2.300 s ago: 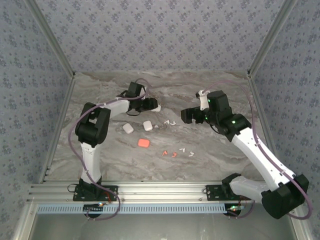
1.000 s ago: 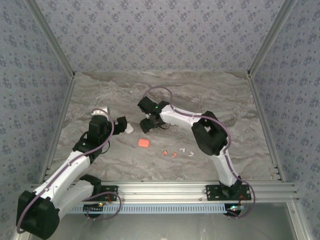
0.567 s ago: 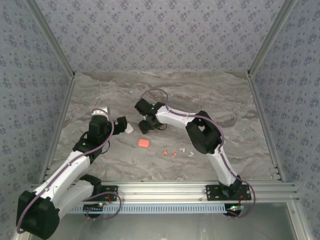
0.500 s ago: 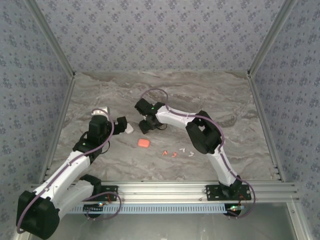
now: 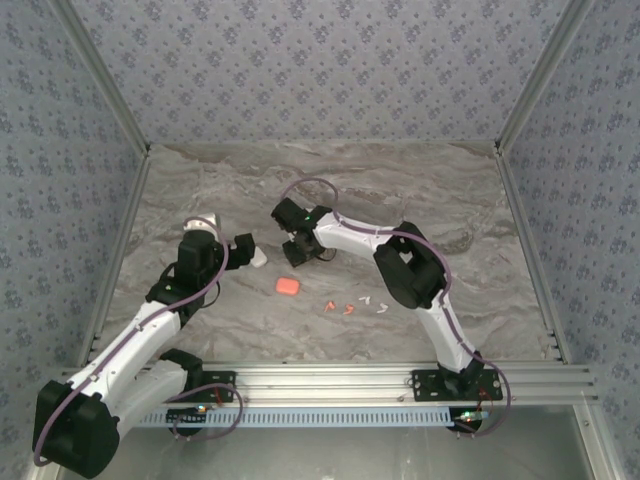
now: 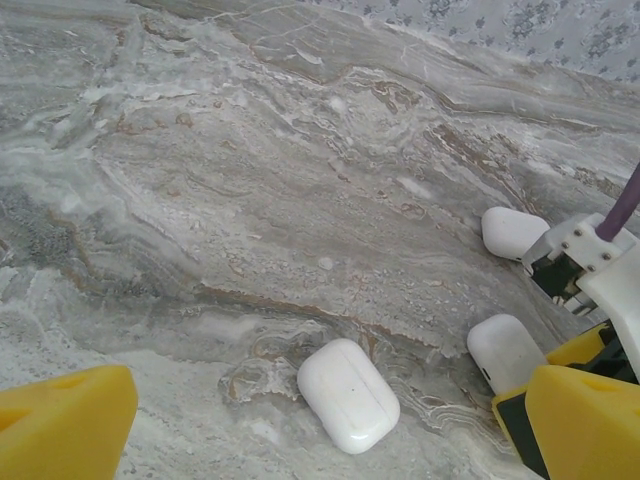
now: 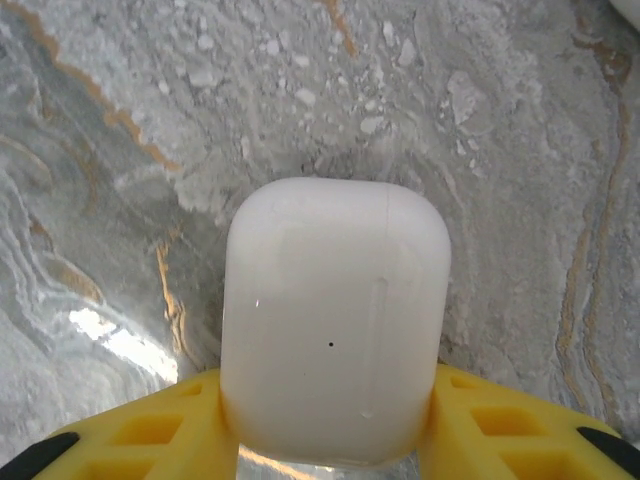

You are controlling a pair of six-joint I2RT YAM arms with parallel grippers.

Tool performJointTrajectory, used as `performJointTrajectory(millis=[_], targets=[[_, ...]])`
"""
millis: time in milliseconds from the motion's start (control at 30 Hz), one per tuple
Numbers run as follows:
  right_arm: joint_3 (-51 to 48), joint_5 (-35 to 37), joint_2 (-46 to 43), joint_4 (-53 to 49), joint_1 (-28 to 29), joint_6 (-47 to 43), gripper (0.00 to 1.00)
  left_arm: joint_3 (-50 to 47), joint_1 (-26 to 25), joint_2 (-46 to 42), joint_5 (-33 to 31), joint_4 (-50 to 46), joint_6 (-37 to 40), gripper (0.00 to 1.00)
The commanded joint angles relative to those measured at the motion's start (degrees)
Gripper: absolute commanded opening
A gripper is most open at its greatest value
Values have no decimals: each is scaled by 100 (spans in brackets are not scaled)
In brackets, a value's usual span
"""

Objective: Insert wireless bluetooth earbuds into charging case

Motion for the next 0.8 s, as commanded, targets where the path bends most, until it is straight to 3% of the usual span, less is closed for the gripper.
performJointTrajectory(millis=[0,233,533,767], targets=[[-458,18,-710,452,-24,-453,44,305,36,28,360,-47,57,99],[-1818,-146,-2178,1406,-86,-1578,41,673,178,223,1464,-33,154,98],[-3277,-110,-3964,2207,-61,-2917,41,1503,217,908,3702,219,547,89],[-3727,248,-4665,2562,137,-3563,41,1938,218,1726,5413,683,214,87]])
